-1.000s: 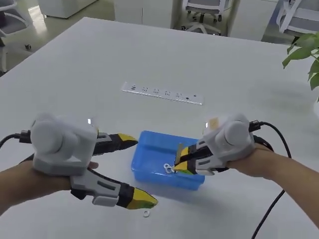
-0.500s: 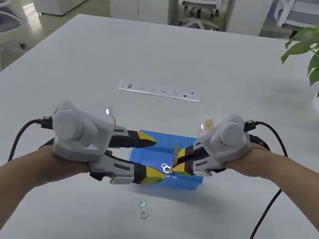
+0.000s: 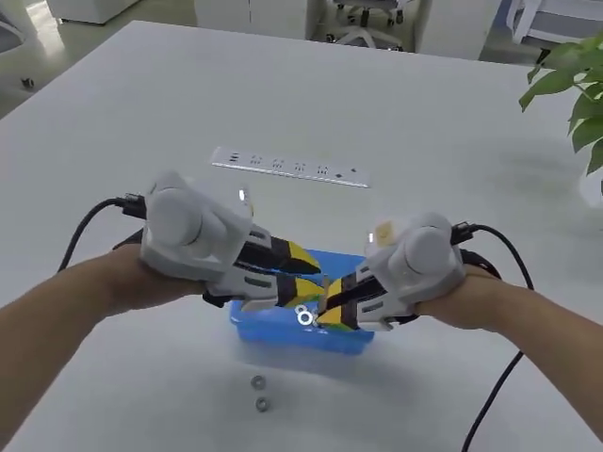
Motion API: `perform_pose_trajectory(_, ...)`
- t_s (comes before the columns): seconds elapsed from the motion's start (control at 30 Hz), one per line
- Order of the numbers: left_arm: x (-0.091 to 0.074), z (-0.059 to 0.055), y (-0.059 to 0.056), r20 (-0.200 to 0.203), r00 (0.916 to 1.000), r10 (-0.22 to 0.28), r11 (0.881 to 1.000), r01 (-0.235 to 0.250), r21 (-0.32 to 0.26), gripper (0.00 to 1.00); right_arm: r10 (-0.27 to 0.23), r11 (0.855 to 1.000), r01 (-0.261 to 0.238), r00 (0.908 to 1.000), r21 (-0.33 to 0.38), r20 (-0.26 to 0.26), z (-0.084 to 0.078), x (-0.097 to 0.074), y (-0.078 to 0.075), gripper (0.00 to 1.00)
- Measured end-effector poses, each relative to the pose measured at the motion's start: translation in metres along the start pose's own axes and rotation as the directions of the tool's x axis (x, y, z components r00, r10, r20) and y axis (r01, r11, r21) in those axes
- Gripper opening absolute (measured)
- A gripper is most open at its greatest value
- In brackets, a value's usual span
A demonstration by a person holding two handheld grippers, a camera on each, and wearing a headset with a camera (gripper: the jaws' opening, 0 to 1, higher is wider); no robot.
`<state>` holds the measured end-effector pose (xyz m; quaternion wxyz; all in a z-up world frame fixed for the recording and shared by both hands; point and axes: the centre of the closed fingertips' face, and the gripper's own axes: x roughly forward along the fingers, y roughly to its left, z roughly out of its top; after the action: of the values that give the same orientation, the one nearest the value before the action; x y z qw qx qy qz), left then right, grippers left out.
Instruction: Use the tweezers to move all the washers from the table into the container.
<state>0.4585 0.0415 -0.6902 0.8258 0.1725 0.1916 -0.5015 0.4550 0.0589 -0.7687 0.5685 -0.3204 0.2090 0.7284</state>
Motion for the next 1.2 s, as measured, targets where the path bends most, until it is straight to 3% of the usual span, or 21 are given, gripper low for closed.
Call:
perform_pose_trajectory(0.23, 0.005, 0.001, 0.0, 0.003, 0.9999, -0.017, 1.0, 0.017, 0.02, 0.06, 0.006, 1.0, -0.006, 1.0, -0.017, -0.005, 0.0, 0.001, 0.001, 0.1)
perform_pose_trajectory(0.7, 0.004, 0.004, -0.001, 0.004, 0.9998, -0.019, 1.0, 0.019, 0.017, 0.06, -0.012, 1.0, 0.012, 0.9999, -0.007, -0.008, 0.0, -0.004, 0.001, 0.13)
perform_pose_trajectory(1.2, -0.009, 0.014, -0.001, 0.011, 0.9999, -0.008, 1.0, 0.008, 0.014, 0.05, -0.061, 0.998, 0.061, 0.9981, 0.013, 0.004, 0.009, -0.022, 0.002, 0.22)
